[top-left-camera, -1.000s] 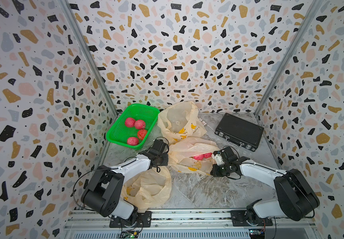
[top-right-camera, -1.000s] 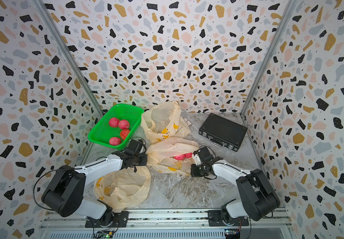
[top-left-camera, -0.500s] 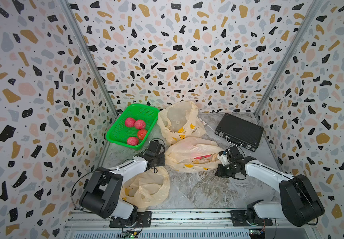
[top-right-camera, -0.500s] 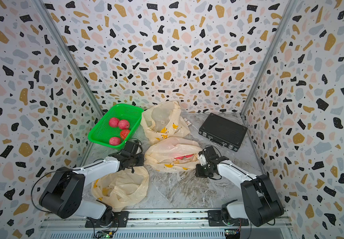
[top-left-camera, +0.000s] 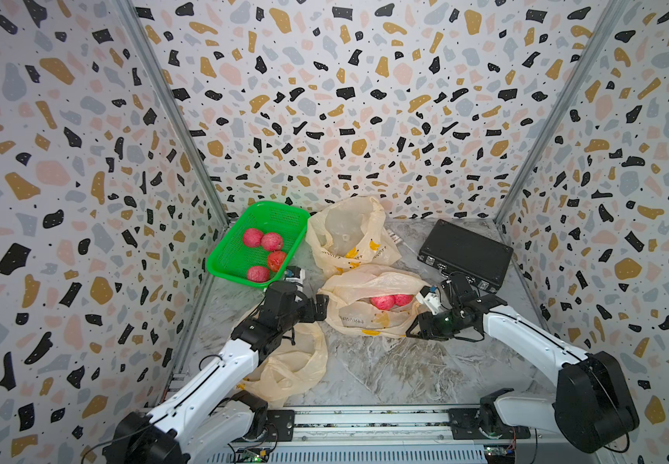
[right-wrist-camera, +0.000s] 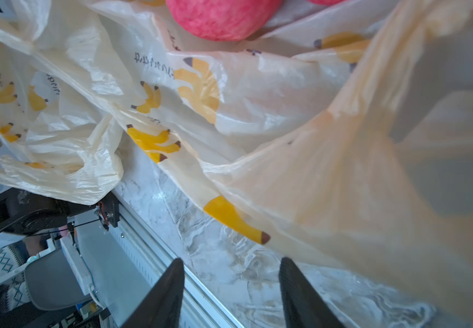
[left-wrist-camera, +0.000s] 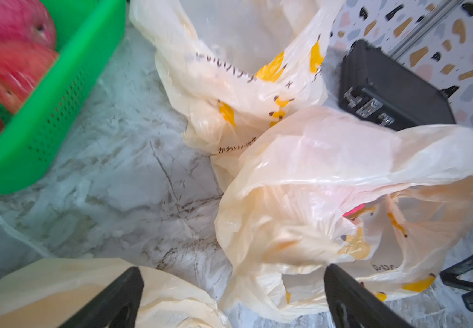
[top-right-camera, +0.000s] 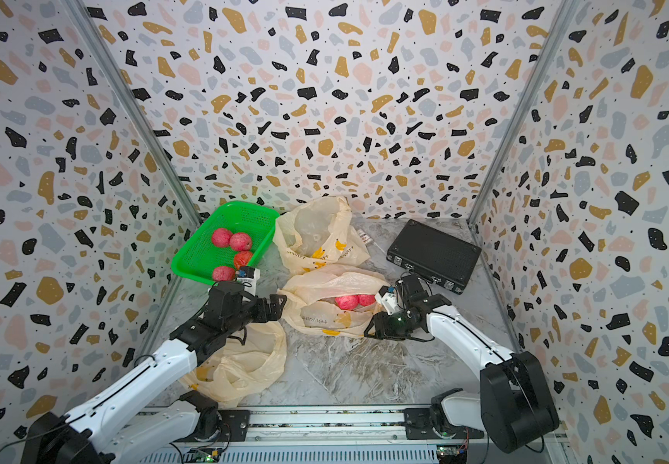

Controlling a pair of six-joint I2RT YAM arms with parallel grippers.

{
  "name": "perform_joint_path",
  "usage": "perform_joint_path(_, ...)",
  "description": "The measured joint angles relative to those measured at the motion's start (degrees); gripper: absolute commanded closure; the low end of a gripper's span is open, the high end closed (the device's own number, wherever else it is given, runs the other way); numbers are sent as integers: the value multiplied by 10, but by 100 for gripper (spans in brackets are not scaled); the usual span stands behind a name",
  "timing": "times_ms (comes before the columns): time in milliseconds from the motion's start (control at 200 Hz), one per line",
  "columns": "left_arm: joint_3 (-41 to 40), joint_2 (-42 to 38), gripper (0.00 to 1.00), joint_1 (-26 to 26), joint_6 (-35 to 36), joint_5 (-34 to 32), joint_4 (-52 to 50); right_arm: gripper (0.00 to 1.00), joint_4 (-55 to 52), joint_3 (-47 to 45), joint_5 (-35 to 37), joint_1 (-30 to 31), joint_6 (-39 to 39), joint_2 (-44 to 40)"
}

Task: Untie the knot of a plastic bag & take out the apple
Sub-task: Untie the plastic bag at the center of the board.

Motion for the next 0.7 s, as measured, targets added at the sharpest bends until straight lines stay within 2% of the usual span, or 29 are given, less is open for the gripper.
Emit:
perform_joint_path(235, 52, -56, 1, -49, 27, -6, -74, 43, -52, 47, -28, 42, -12, 25)
perform_joint_path(330, 73, -52, 1, -66, 40, -6, -95, 38, -79, 87, -11, 61, -22, 11)
perform_joint_path(410, 97, -25, 1, -94, 54, -3, -104, 30, -92, 131, 18, 71, -36, -9)
perform_joint_path(571, 121, 56, 1, -148, 68, 17, -79, 2, -67, 208, 112, 73, -86, -28)
perform_joint_path(701, 120, 110, 1, -167, 70, 29, -45, 1, -23, 220, 184, 73, -143, 3)
